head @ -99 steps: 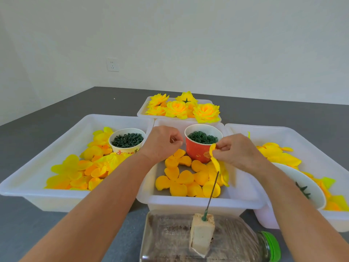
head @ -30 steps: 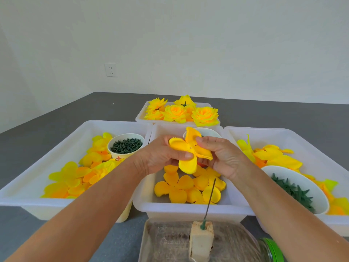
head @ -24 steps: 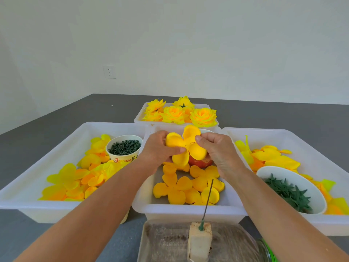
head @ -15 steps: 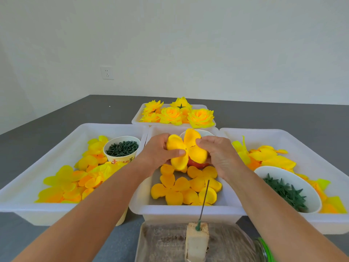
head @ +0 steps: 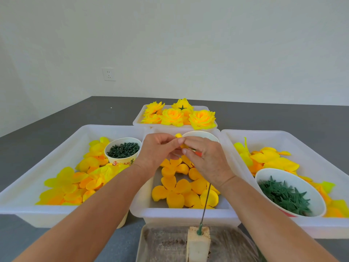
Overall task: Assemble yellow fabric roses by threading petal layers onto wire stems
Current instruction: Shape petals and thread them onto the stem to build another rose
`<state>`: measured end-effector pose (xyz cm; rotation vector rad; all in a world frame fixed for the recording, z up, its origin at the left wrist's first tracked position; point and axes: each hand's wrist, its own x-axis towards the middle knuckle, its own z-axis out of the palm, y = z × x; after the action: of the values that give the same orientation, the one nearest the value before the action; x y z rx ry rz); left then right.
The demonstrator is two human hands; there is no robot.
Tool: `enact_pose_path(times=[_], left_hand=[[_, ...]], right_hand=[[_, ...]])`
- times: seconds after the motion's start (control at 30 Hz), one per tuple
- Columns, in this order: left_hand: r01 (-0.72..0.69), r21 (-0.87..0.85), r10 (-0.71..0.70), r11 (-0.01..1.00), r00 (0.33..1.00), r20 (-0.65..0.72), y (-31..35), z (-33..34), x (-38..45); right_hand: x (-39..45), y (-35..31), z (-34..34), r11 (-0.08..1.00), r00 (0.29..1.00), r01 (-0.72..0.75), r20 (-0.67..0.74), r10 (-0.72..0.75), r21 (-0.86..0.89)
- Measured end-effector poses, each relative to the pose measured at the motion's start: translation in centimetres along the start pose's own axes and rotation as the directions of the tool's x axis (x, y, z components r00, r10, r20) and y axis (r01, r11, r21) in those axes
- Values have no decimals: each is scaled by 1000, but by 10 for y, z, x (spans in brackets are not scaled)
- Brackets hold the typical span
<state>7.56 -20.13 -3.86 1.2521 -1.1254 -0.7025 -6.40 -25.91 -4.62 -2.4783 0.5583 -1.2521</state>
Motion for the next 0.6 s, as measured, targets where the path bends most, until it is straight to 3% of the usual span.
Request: enact_pose_path(times=[0.13, 0.27, 0.4, 0.53, 0.6], left_hand=[[60, -102, -55, 993, 997, 55, 2, -1, -1], [75, -53, -70, 996, 993, 91, 3, 3, -1], [7, 86, -16, 996, 994, 106, 2, 5, -2], [-140, 279, 122, 950, 989, 81, 2, 6, -3], [-159, 297, 149, 941, 987, 58, 2, 5, -3]], right_hand=[[-1, 1, 2, 986, 993, -95, -59, 103, 134], [1, 1, -1, 961, 977, -190, -61, 206, 201], [0, -1, -1, 959, 968, -240, -41, 249, 152], [1, 0, -6, 868, 926, -365, 41, 374, 337], [2, 0, -5, 802, 903, -418, 96, 420, 427]])
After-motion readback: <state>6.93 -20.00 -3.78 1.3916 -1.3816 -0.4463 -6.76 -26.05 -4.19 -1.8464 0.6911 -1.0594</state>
